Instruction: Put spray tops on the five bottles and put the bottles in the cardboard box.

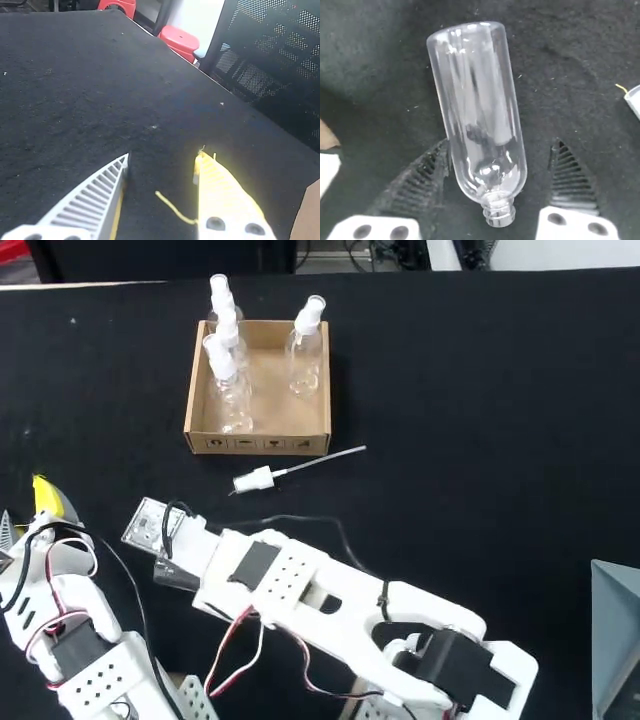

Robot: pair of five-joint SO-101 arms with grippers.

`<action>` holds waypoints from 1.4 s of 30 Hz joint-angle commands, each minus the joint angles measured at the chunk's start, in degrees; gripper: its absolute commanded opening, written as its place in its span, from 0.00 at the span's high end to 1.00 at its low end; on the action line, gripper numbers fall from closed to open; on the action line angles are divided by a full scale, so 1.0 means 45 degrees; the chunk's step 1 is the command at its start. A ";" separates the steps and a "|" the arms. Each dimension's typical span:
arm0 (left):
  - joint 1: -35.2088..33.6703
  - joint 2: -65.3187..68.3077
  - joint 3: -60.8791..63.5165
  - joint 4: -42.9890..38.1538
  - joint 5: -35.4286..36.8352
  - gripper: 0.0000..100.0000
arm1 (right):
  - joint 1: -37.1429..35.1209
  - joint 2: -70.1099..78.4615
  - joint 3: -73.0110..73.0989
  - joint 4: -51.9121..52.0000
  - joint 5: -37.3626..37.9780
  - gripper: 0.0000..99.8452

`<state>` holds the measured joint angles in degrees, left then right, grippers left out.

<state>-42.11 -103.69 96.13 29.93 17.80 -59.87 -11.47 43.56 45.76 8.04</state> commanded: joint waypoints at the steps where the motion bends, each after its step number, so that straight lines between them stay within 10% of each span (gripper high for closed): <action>1: -0.0010 -0.0176 0.0283 0.0000 -0.0059 0.80 | 0.0410 0.0186 -0.0869 -0.0332 0.0156 0.74; 42: 0.0029 -0.0176 0.0283 0.0020 -0.0078 0.80 | 0.1348 0.1436 -0.3331 0.3009 0.0879 0.88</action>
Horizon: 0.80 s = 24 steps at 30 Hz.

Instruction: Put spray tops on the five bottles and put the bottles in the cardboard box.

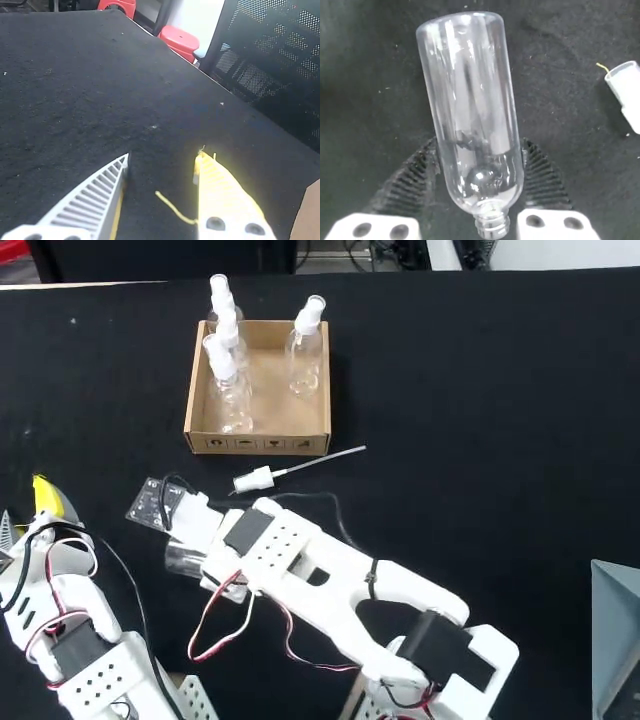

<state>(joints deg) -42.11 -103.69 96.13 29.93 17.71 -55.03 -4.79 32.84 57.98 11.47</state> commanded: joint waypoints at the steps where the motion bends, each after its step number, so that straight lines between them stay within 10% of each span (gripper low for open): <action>1: 0.0029 -0.0176 0.0283 0.0020 -0.0059 0.80 | 0.0274 -0.0049 -0.0967 0.0410 0.0117 0.88; 24: 0.0029 -0.0176 0.0283 0.0059 -0.0059 0.80 | 0.0332 -0.2921 -0.1631 0.4806 0.0020 0.88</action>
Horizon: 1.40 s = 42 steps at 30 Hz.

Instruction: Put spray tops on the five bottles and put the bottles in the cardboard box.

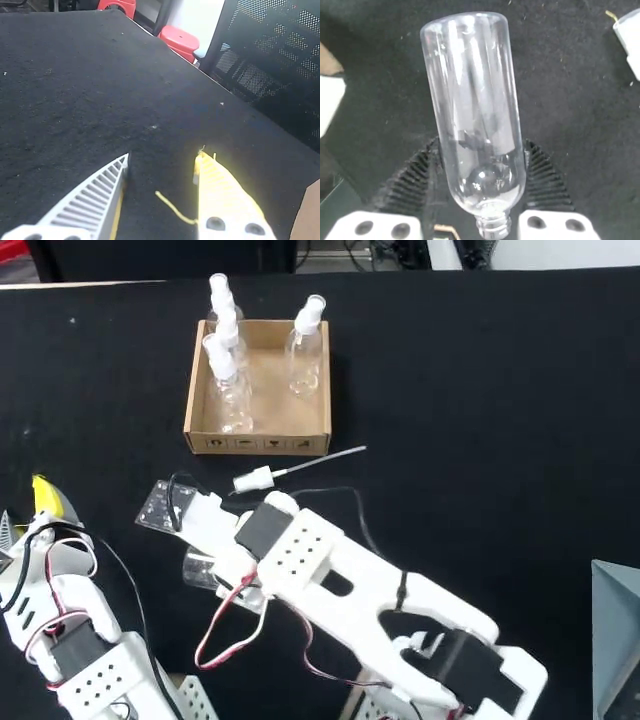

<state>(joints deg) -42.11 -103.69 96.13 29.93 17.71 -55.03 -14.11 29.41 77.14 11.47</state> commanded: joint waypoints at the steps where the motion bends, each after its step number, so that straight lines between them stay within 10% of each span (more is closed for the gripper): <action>1: 0.0029 -0.0176 0.0283 0.0059 -0.0059 0.80 | 0.0332 -0.0850 -0.0869 0.0723 0.0000 0.88; 42: 0.0049 -0.0176 0.0283 0.0078 -0.0059 0.80 | 0.4278 -0.0947 -0.0869 0.2403 -0.9143 0.88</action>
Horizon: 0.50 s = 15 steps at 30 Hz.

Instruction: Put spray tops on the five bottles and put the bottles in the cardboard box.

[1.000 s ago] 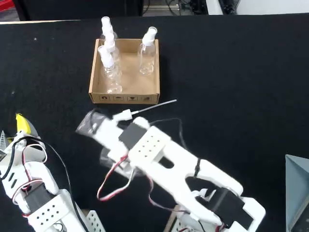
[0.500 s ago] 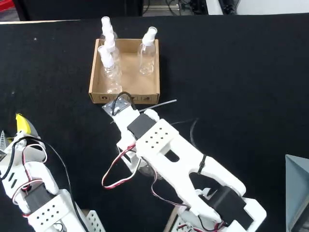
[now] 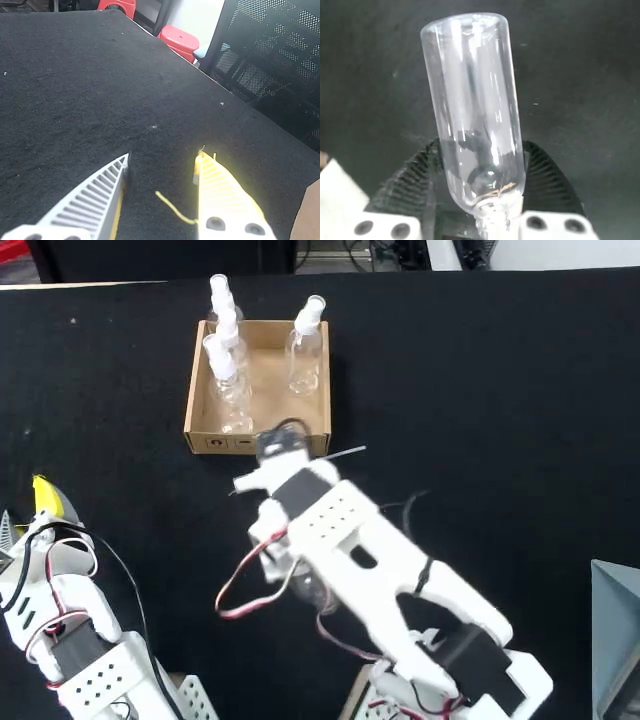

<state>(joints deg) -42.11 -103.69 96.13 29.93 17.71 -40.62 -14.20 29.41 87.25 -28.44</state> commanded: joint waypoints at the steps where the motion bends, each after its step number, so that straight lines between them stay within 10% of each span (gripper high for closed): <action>1: 0.0049 -0.0176 0.0283 0.0078 -0.0059 0.80 | 0.1407 -0.0928 -0.0869 0.0156 -0.0274 0.88; 15: 0.0049 -0.0176 0.0283 0.0078 -0.0059 0.80 | 0.3810 -0.0908 -0.0869 0.0098 -0.1661 0.88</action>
<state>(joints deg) -42.11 -103.69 96.13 29.93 17.71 -26.11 -14.20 29.41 87.25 -31.78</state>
